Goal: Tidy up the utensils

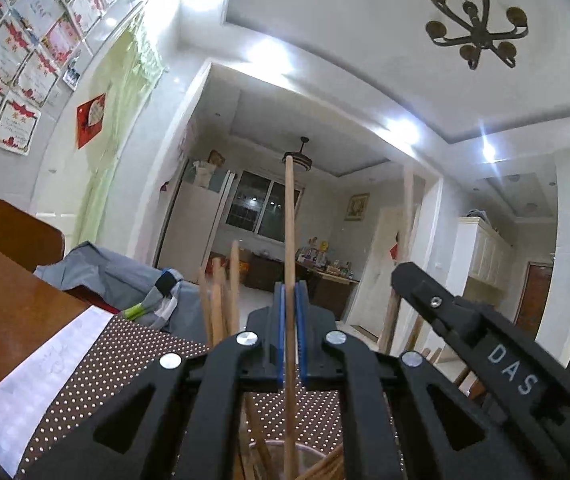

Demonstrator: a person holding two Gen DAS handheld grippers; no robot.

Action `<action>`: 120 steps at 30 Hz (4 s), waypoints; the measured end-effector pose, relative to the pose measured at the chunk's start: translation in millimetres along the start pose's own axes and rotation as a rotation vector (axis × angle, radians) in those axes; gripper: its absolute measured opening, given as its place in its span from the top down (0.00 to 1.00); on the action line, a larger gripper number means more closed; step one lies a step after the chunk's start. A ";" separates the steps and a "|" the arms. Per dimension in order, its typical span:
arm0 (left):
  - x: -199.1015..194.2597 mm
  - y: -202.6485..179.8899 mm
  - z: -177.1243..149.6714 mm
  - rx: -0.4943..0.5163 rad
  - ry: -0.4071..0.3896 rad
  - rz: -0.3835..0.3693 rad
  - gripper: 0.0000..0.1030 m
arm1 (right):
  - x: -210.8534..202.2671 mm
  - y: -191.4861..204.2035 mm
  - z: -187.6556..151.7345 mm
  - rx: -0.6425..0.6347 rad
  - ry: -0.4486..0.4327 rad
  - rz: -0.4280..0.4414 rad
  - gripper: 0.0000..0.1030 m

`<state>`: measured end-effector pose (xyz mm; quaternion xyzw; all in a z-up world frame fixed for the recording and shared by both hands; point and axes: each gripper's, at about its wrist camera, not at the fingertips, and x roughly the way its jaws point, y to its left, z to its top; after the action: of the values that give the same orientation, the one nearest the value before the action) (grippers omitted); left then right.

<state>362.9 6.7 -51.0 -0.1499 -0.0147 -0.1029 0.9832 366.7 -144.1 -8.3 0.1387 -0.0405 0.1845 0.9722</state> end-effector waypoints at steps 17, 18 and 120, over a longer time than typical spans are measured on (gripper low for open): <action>-22.8 -0.9 12.1 0.056 0.127 0.102 0.70 | -26.3 8.5 -0.1 -0.048 0.056 -0.016 0.93; -23.9 -2.6 13.7 0.082 0.147 0.126 0.68 | -29.2 9.0 -0.3 -0.050 0.061 -0.016 0.93; -311.7 -99.7 67.2 0.344 0.102 0.245 0.21 | -268.6 103.8 64.4 -0.204 0.194 -0.216 0.10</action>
<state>37.4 -4.7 23.7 0.0249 0.0359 0.0140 0.9989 77.0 -163.1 45.0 0.0243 0.0500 0.0866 0.9947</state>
